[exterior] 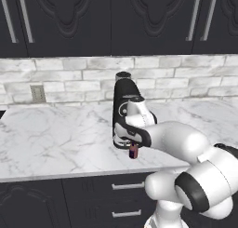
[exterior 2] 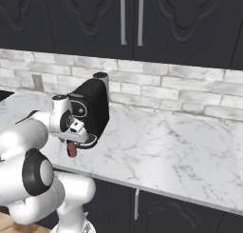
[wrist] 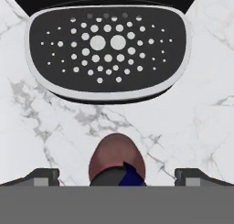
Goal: There is a wine glass and glass cup on the dining counter. Place the wine bottle next to the wine glass and the juice bottle next to the glass cup.
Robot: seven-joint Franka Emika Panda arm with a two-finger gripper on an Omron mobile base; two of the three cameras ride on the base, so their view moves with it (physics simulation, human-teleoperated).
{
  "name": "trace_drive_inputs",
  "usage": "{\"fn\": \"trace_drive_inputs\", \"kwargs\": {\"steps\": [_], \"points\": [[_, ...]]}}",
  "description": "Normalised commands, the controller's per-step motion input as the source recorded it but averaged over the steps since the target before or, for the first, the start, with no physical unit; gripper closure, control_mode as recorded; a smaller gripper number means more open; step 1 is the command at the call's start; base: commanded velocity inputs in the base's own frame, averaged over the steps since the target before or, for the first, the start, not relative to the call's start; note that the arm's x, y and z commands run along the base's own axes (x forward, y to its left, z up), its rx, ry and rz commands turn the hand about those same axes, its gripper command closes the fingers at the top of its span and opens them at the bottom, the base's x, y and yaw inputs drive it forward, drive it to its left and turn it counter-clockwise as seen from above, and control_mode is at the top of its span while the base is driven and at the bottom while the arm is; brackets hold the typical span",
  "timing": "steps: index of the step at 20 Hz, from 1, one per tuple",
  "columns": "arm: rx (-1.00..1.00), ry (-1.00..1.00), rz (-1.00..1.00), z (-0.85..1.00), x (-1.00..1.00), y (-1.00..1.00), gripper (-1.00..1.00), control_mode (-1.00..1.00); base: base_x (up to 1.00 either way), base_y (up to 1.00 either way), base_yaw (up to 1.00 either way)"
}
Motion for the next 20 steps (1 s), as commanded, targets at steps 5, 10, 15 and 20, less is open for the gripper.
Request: {"fn": "trace_drive_inputs", "kwargs": {"steps": [5,10,15,20], "points": [[0.0,0.11,-0.02,-0.06,-0.01,0.0,-1.0,-1.0,0.0,0.0,0.0],[0.0,0.14,-0.04,-0.11,0.0,0.0,-1.0,-1.0,0.0,0.0,0.0],[0.0,0.13,0.0,-0.09,0.0,0.0,1.0,-1.0,0.0,0.0,0.0],[0.0,0.08,-0.01,0.0,-0.01,0.0,1.0,-1.0,0.0,0.0,0.0]]}}
